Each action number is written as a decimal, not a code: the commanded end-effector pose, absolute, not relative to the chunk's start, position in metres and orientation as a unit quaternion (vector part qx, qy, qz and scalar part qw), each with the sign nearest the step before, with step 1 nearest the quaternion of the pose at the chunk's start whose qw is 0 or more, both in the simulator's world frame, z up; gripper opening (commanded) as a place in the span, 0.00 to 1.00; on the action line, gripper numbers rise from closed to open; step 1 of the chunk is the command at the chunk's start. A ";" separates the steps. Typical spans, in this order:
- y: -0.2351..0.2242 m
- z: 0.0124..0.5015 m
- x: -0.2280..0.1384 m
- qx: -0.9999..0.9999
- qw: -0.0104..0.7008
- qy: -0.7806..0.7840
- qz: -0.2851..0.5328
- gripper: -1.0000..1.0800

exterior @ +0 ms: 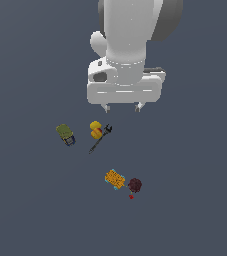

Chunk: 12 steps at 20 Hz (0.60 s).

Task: Pick up a designated object from a clutter of objects.

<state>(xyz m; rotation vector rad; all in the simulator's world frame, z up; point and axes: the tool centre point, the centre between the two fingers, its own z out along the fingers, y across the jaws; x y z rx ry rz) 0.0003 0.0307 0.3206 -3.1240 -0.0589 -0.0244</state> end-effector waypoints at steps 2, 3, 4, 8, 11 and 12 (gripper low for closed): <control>0.031 0.321 0.000 -1.000 0.008 -0.019 -0.008 0.96; 0.031 0.322 0.001 -1.000 0.008 -0.019 -0.010 0.96; 0.032 0.324 0.002 -1.000 0.008 -0.020 -0.012 0.96; 0.039 0.338 0.007 -0.999 0.008 -0.025 -0.027 0.96; 0.041 0.343 0.009 -0.999 0.008 -0.027 -0.034 0.96; 0.042 0.344 0.009 -0.999 0.008 -0.027 -0.034 0.96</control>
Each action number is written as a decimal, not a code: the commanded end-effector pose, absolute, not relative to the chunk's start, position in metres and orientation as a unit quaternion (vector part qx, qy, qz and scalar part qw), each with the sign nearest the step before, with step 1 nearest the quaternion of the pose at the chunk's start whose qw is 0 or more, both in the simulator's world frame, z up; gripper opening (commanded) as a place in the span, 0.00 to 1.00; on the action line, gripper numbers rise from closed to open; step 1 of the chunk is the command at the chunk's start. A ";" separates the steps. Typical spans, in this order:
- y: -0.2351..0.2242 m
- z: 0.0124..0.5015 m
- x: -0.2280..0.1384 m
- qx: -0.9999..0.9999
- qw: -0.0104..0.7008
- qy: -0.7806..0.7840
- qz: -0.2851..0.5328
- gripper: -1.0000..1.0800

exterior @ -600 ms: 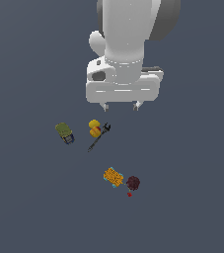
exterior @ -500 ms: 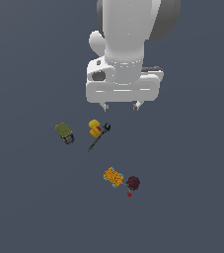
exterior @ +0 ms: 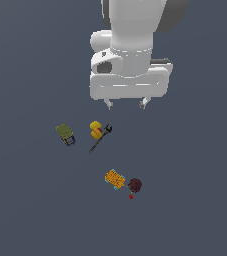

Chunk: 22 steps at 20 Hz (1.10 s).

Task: Pick up a designated object from a clutter of objects.

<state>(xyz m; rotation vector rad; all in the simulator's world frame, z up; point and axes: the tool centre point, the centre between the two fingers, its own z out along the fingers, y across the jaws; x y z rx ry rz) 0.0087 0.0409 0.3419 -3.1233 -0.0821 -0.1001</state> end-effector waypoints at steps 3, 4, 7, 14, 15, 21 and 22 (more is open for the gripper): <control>0.041 0.341 0.009 -0.999 0.008 -0.025 -0.032 0.96; 0.040 0.340 0.009 -0.999 0.008 -0.023 -0.032 0.96; 0.037 0.334 0.009 -0.999 0.009 -0.012 -0.032 0.96; 0.021 0.301 0.005 -0.999 0.011 0.045 -0.028 0.96; 0.018 0.294 0.004 -0.998 0.011 0.056 -0.027 0.96; -0.007 0.245 -0.009 -0.989 0.013 0.145 -0.020 0.96; -0.011 0.235 -0.012 -0.986 0.013 0.162 -0.019 0.96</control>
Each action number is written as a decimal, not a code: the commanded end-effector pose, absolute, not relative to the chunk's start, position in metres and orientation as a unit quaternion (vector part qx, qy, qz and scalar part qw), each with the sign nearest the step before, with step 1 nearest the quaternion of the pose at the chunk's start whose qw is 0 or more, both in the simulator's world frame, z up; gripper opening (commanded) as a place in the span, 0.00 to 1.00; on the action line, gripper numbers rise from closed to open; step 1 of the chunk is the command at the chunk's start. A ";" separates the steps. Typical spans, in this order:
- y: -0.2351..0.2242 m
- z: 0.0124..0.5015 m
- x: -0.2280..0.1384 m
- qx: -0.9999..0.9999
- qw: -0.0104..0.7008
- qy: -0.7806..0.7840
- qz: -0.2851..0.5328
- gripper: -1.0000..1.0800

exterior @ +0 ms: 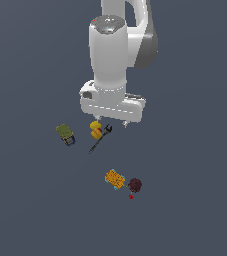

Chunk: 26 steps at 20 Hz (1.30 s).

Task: Pick up a designated object from a clutter of objects.

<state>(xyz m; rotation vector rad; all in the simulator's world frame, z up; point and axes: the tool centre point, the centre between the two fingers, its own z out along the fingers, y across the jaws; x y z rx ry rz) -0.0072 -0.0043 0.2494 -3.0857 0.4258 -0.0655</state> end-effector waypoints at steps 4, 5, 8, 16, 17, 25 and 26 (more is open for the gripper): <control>-0.031 0.198 -0.028 -0.972 0.013 0.234 -0.014 0.96; -0.035 0.188 -0.033 -0.968 0.012 0.251 -0.013 0.96; -0.049 0.162 -0.049 -0.953 0.011 0.304 -0.009 0.96; -0.076 0.110 -0.090 -0.910 0.005 0.415 -0.003 0.96; -0.078 0.106 -0.094 -0.905 0.004 0.425 -0.002 0.96; -0.088 0.086 -0.115 -0.882 0.000 0.472 0.000 0.96; -0.089 0.085 -0.116 -0.881 0.000 0.474 0.000 0.96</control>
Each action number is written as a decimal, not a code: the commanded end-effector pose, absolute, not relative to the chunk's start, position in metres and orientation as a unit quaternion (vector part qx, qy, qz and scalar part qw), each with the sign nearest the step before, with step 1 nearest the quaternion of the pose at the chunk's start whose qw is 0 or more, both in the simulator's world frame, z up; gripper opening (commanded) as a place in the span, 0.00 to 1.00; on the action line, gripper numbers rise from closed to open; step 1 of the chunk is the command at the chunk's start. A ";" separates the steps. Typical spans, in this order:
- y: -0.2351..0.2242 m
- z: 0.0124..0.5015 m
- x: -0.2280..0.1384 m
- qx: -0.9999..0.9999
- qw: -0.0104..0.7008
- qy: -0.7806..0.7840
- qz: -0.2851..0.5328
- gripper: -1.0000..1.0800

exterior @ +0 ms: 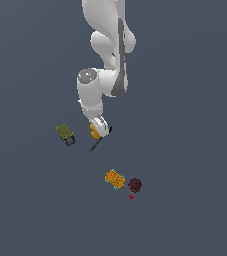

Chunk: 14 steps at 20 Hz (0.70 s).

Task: Pick up a designated object from a clutter of objects.

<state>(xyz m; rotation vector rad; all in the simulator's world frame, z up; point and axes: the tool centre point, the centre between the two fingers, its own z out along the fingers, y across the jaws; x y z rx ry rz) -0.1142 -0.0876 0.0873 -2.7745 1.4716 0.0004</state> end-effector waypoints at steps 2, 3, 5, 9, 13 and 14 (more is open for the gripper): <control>-0.089 0.085 -0.117 -0.880 0.000 0.475 0.000 0.96; -0.089 0.086 -0.116 -0.881 0.000 0.473 0.000 0.96; -0.089 0.085 -0.116 -0.881 0.000 0.473 0.000 0.96; -0.088 0.077 -0.117 -0.881 0.000 0.473 0.000 0.96; -0.089 0.063 -0.117 -0.881 0.000 0.474 0.000 0.96; -0.089 0.059 -0.117 -0.880 0.000 0.474 0.000 0.96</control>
